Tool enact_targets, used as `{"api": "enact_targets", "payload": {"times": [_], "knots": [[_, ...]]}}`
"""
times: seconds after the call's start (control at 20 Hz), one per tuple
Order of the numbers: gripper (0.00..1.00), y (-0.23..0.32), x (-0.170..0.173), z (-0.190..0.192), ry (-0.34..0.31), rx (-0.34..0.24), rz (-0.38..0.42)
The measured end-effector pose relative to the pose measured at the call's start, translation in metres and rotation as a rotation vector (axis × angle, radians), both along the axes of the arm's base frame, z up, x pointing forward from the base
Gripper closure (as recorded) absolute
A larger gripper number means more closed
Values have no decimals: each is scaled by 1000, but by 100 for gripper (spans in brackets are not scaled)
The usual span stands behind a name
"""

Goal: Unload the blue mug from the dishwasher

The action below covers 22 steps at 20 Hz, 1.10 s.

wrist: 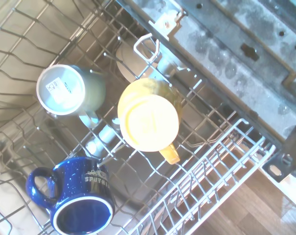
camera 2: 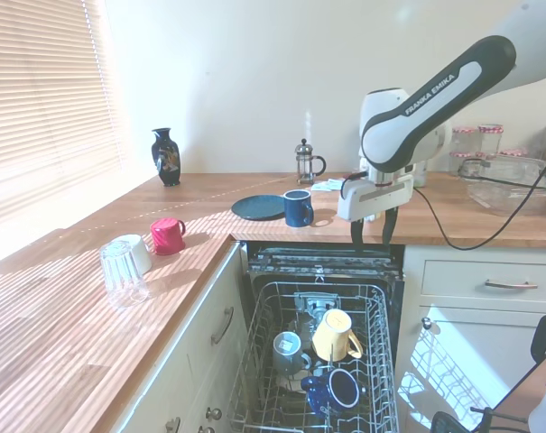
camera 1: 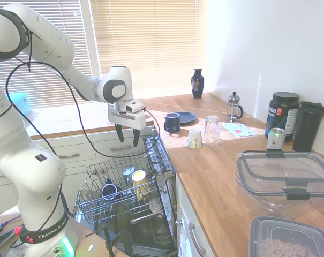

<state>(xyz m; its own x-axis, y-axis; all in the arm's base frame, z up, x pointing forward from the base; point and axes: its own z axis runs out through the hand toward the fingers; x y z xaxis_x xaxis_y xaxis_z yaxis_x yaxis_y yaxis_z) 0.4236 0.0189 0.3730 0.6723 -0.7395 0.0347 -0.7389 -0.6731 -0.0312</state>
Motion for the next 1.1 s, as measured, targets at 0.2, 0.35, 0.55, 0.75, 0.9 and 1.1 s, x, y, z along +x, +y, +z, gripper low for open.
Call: {"api": "enact_targets", "payload": {"times": [0.2, 0.35, 0.55, 0.75, 0.9, 1.1], "knots": [[0, -7, 2, -4, -15, 2, -23], [0, -10, 6, -17, -38, 1, -20], [0, 20, -4, -60, -62, -3, 62], [0, 69, -15, -109, -95, -22, 189], [0, 98, -21, -136, -103, -46, 265], [0, 137, -30, -157, -126, -84, 382]]}}
